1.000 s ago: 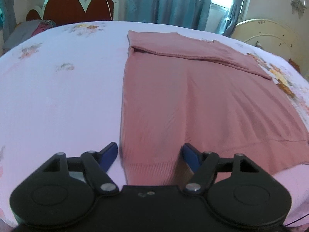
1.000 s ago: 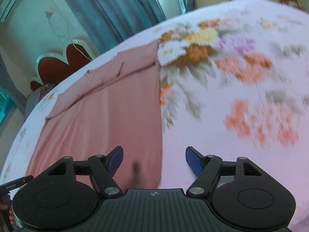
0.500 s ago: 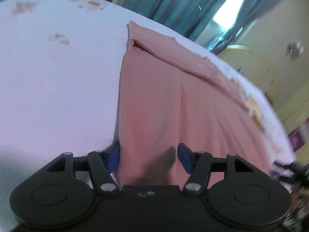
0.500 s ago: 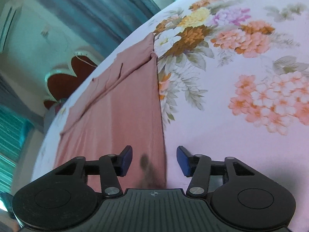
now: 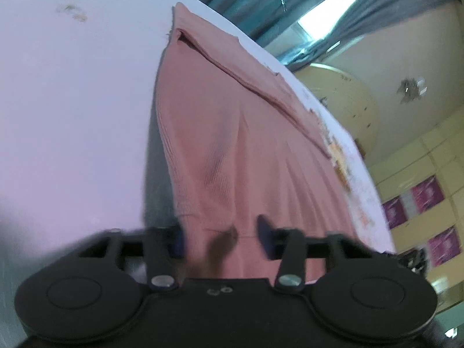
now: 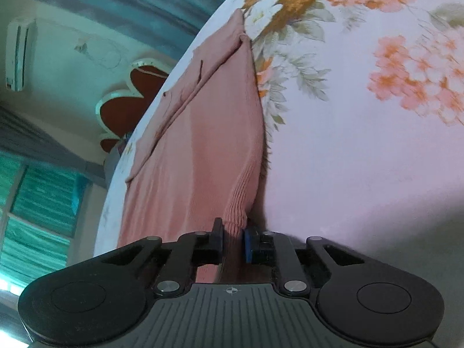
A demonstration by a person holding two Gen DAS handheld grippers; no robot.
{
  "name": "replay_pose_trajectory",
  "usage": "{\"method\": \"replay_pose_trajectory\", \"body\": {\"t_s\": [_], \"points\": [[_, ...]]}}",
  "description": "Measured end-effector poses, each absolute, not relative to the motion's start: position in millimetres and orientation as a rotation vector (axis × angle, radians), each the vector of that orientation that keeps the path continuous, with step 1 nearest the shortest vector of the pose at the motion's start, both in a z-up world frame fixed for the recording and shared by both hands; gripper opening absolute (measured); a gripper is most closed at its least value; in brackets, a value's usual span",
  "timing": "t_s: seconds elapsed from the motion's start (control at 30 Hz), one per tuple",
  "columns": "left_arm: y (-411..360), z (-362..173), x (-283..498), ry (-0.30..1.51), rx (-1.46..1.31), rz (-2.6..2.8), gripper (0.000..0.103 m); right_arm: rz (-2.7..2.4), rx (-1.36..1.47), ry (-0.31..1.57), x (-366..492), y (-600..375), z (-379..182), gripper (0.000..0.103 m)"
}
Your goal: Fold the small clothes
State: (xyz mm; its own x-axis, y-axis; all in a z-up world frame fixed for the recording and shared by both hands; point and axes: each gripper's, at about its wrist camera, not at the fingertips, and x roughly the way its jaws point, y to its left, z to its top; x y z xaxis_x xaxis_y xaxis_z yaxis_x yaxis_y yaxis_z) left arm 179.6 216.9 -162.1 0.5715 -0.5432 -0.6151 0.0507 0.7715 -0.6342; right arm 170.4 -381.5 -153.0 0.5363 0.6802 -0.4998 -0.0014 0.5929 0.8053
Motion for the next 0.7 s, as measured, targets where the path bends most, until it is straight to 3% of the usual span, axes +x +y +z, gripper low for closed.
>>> {"method": "replay_pose_trajectory", "body": {"t_s": [0.03, 0.17, 0.33, 0.5, 0.7], "points": [[216, -164, 180, 0.902, -0.612, -0.350, 0.006, 0.478, 0.844, 0.915, 170, -382, -151, 0.008], [224, -161, 156, 0.765, -0.674, -0.336, 0.006, 0.490, 0.880, 0.789, 152, -400, -135, 0.008], [219, -179, 161, 0.815, -0.712, -0.260, 0.006, 0.434, 0.817, 0.881, 163, -390, -147, 0.008], [220, -153, 163, 0.732, -0.729, -0.290, 0.006, 0.466, 0.868, 0.735, 176, -394, -111, 0.008], [220, -103, 219, 0.583, -0.757, -0.339, 0.006, 0.495, 0.836, 0.572, 225, -387, -48, 0.008]]}}
